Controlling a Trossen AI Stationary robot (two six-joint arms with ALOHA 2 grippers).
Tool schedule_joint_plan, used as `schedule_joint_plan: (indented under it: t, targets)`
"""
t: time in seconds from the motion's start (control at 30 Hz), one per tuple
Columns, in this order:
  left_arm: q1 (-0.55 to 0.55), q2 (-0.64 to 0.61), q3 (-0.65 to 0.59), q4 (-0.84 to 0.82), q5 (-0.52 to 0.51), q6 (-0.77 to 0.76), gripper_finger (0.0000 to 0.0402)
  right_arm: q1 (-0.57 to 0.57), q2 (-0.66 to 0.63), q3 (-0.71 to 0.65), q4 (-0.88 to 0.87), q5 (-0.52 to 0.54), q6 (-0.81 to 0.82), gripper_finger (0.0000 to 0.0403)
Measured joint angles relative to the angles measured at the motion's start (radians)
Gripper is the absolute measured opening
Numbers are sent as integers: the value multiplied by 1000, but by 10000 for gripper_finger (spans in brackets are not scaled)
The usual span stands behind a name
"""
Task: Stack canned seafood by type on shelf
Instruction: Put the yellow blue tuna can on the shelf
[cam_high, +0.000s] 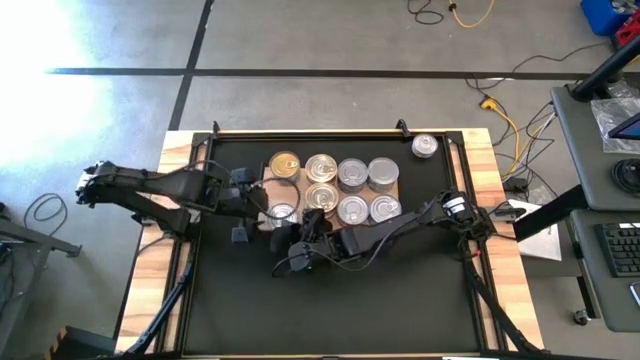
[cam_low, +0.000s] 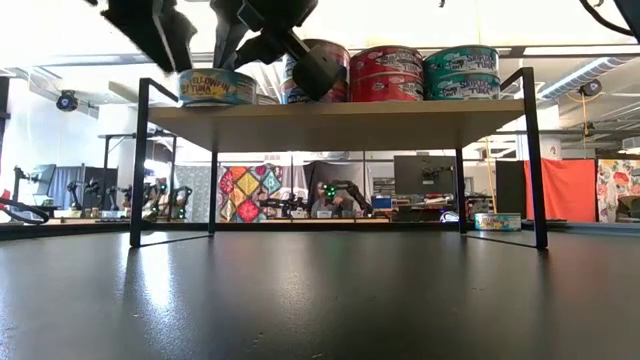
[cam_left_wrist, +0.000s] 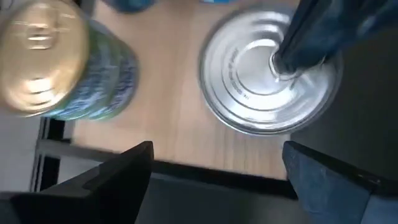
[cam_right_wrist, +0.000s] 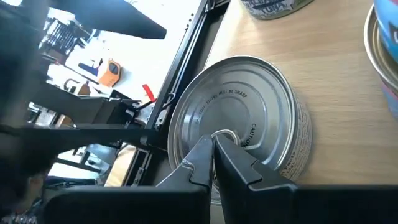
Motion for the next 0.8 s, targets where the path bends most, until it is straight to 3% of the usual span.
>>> schedule_joint_plan:
  t: [0.1, 0.3, 0.43, 0.67, 0.73, 0.8]
  targets:
    - [-13, -4, 88, -48, 1, -65, 339, -2, 0, 0, 3, 6, 6, 12]
    - [-90, -76, 129, 69, 5, -86, 307, -3, 2, 28, -7, 9, -51, 12]
    - [-140, -135, 87, 138, -13, -151, 230, -4, 4, 51, -11, 4, -97, 12]
    - [-182, -156, -27, 258, -15, -223, 35, 0, 4, 101, -7, 17, -177, 12]
    - [-191, -148, -60, 284, -15, -237, 12, 8, 4, 117, -8, 27, -196, 12]
    - [-198, -139, -89, 304, -16, -256, 15, 21, -2, 141, -20, 32, -215, 12]
